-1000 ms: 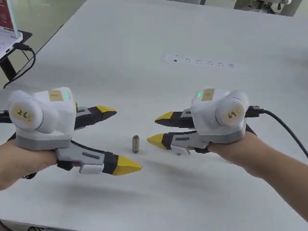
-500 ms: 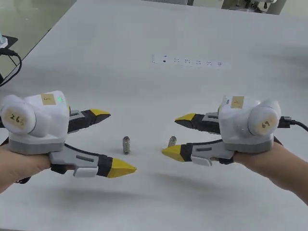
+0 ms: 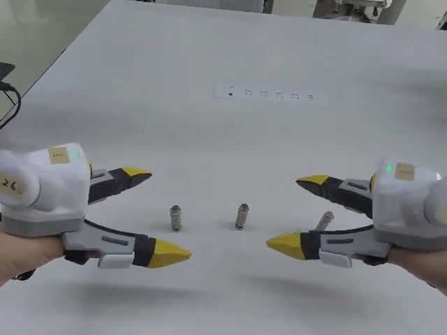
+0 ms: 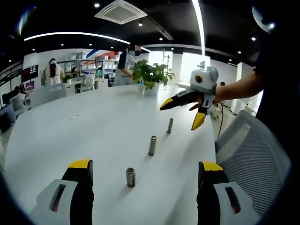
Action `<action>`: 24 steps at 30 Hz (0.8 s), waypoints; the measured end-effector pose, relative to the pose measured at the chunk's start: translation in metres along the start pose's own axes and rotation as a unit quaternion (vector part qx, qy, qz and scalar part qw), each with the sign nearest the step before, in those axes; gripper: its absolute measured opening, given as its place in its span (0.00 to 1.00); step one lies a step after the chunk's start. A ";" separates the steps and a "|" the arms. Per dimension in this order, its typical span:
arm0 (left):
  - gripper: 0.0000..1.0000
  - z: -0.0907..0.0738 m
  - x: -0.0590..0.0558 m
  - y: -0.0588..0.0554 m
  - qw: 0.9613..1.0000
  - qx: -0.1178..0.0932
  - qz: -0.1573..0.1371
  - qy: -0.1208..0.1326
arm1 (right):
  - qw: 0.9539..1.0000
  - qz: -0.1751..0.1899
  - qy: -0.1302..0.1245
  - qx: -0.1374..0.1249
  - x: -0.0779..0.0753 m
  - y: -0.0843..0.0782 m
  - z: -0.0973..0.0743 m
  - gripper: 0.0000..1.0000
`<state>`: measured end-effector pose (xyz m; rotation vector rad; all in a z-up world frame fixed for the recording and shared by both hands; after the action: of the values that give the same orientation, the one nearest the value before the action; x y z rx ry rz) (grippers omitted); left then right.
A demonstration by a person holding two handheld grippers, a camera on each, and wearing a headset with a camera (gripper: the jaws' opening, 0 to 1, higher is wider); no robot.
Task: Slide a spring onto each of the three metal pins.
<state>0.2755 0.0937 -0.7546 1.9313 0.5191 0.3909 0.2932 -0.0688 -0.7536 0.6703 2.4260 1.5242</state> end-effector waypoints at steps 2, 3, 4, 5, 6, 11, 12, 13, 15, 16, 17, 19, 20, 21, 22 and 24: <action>0.90 -0.001 0.002 0.000 1.000 -0.002 -0.002 0.003 | 1.000 0.010 -0.008 -0.005 -0.006 -0.003 -0.007 0.73; 0.90 -0.002 0.003 0.001 1.000 -0.003 -0.003 0.004 | 1.000 0.015 -0.013 -0.010 -0.009 -0.005 -0.012 0.74; 0.90 -0.002 0.004 0.001 1.000 -0.004 -0.004 0.006 | 1.000 0.019 -0.015 -0.012 -0.010 -0.006 -0.014 0.75; 0.90 -0.003 0.004 0.002 1.000 -0.006 -0.005 0.008 | 0.999 0.031 -0.020 -0.020 -0.013 -0.008 -0.018 0.78; 0.91 -0.004 0.004 0.002 1.000 -0.008 -0.006 0.008 | 0.999 0.038 -0.022 -0.023 -0.014 -0.010 -0.021 0.80; 0.92 -0.006 0.003 0.001 1.000 -0.007 -0.008 0.009 | 0.997 0.067 -0.032 -0.019 -0.018 -0.030 -0.037 0.86; 0.93 -0.007 0.003 0.000 1.000 -0.007 -0.010 0.009 | 0.996 0.074 -0.034 -0.022 -0.018 -0.031 -0.039 0.87; 0.93 -0.007 0.003 -0.001 1.000 -0.008 -0.012 0.010 | 0.996 0.082 -0.036 -0.025 -0.019 -0.032 -0.041 0.88; 0.94 -0.008 0.003 -0.002 1.000 -0.009 -0.015 0.013 | 0.995 0.090 -0.042 -0.022 -0.022 -0.037 -0.046 0.92; 0.95 -0.009 0.003 -0.002 1.000 -0.011 -0.015 0.015 | 0.994 0.094 -0.046 -0.021 -0.024 -0.040 -0.049 0.93; 0.96 -0.009 0.003 -0.002 1.000 -0.011 -0.016 0.015 | 0.994 0.096 -0.049 -0.020 -0.025 -0.040 -0.051 0.95; 0.97 -0.010 0.003 -0.003 1.000 -0.011 -0.018 0.015 | 0.993 0.105 -0.054 -0.015 -0.028 -0.043 -0.055 0.97; 0.98 -0.011 0.003 -0.003 1.000 -0.012 -0.019 0.015 | 0.993 0.107 -0.055 -0.015 -0.028 -0.043 -0.056 0.99; 0.98 -0.012 0.003 -0.004 1.000 -0.011 -0.025 0.013 | 0.992 0.114 -0.059 -0.015 -0.031 -0.044 -0.058 0.99; 0.98 -0.013 0.003 -0.005 1.000 -0.010 -0.027 0.012 | 0.991 0.116 -0.060 -0.017 -0.031 -0.043 -0.059 0.99; 0.98 -0.015 0.005 -0.008 0.999 -0.006 -0.031 0.016 | 0.991 0.118 -0.064 -0.015 -0.031 -0.043 -0.060 0.99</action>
<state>0.2713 0.1110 -0.7557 1.8950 0.5954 0.3848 0.2853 -0.1477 -0.7669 1.0463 2.2899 1.5433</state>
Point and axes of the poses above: the centre of the closed fingertips' face, and the gripper's own axes: z roughly forward along the fingers, x roughly to its left, y roughly out of its top, the point moved 1 cm from there along -z, roughly backward along the fingers, and after that the axes turned 7 degrees about z, right-handed, at the moved point
